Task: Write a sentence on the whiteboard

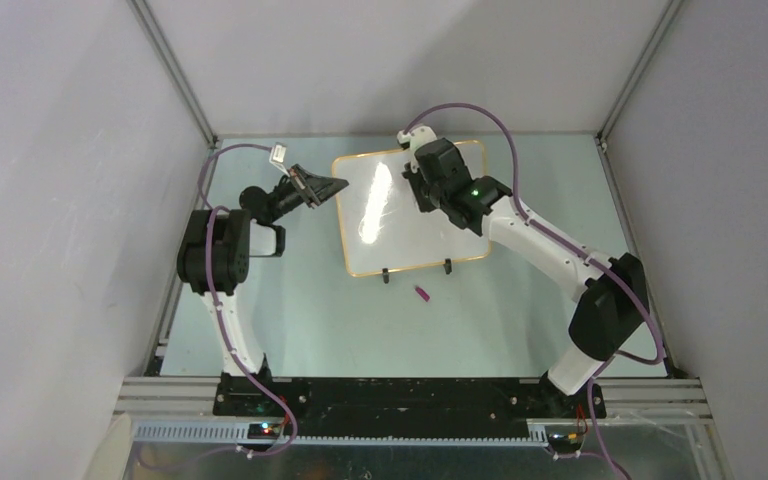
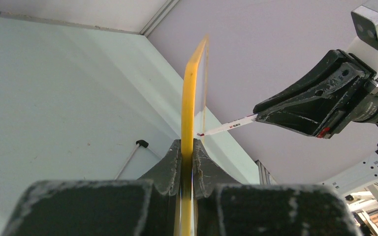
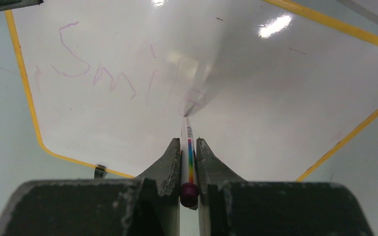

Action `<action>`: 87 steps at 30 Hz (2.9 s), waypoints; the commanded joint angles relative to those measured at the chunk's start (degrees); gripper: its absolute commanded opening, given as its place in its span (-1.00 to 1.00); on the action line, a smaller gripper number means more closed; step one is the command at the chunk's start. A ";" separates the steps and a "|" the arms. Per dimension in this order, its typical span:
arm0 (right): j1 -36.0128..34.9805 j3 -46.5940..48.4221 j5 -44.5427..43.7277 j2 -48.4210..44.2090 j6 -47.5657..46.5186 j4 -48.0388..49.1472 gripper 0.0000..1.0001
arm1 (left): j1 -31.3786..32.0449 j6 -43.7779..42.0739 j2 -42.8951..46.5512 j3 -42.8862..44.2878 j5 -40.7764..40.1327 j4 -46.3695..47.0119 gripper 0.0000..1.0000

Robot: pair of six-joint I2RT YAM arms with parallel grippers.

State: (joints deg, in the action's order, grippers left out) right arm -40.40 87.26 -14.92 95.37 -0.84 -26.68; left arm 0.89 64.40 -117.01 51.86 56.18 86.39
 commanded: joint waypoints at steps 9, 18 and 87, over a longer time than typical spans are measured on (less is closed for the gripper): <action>2.44 -1.13 -1.69 -0.72 -0.06 0.26 -1.00 | 1.15 -3.11 -0.89 0.28 4.72 1.24 -1.00; 3.10 -1.13 -1.81 -1.32 -0.12 0.21 -1.00 | 1.09 -3.09 -0.81 0.32 4.75 1.24 -1.00; 3.76 -2.97 -3.41 -1.52 -0.90 2.18 -1.00 | 1.05 -4.45 0.01 -0.97 4.02 1.28 -1.00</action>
State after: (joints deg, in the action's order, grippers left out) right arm -37.28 84.23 -15.22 92.36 -1.08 -26.33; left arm 0.89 63.96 -117.01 51.86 56.29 86.46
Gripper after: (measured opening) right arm 0.142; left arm 0.101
